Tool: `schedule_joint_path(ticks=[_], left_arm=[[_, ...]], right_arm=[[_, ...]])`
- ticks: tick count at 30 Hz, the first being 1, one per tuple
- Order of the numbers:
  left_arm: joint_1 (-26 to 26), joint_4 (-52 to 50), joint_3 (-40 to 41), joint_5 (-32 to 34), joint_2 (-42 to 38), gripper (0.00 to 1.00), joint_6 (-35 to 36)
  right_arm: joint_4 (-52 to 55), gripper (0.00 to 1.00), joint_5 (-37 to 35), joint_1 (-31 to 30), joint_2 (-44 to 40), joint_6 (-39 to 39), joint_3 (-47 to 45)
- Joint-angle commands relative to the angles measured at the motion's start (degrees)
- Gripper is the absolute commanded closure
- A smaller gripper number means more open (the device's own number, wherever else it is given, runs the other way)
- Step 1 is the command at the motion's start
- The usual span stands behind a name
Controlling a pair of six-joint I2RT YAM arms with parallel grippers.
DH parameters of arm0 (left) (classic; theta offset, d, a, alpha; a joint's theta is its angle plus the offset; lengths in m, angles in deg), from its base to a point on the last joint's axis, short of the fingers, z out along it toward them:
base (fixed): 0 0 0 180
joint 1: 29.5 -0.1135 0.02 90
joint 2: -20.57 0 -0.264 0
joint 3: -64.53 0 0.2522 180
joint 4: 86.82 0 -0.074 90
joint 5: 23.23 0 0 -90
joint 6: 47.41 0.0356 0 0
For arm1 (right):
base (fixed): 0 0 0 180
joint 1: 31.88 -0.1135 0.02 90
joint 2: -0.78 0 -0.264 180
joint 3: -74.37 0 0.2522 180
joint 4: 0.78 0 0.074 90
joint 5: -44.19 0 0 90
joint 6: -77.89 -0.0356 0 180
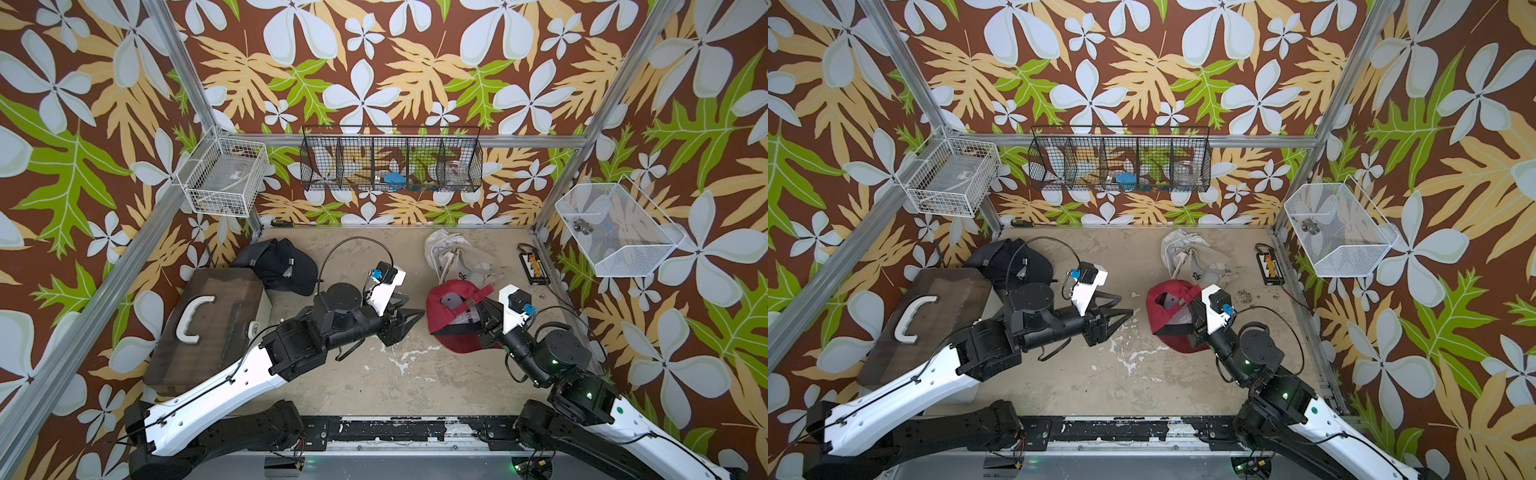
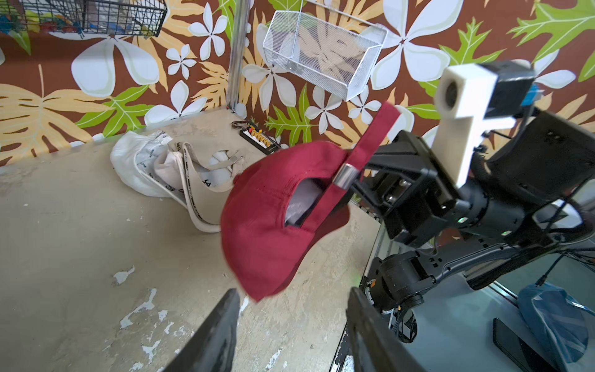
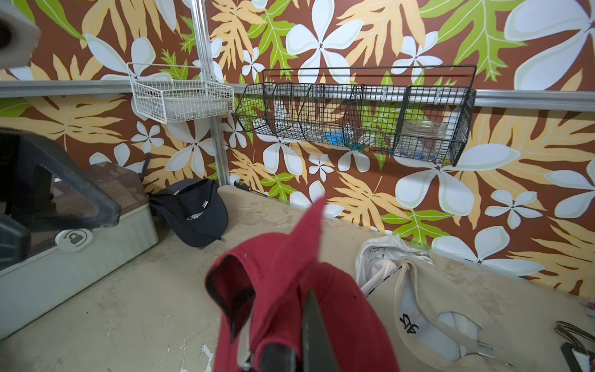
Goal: Open the adjustable buckle of the baseball cap
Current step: Pick up the baseball cap, then open the adjustable buckle on the baseball cap.
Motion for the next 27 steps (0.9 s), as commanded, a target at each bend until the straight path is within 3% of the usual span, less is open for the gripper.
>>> schedule_joint_path(ticks=[1,15,27], left_arm=[[0.18,3.36,-0.86,-3.09,0.72,0.44,0.07],[2.0,4.37,-5.61,-7.02,7.17,0.44,1.31],[4.13,5.29,-7.48,-7.31,11.75,0.44,1.93]], right_arm=[[-0.5,1.0,4.34,0.03,0.63,-1.41,-0.29],[-3.19,1.0,15.1,0.0,1.9,-3.72,-2.45],[-3.93,1.0,20.1,-0.02,3.06,-4.75,-2.91]])
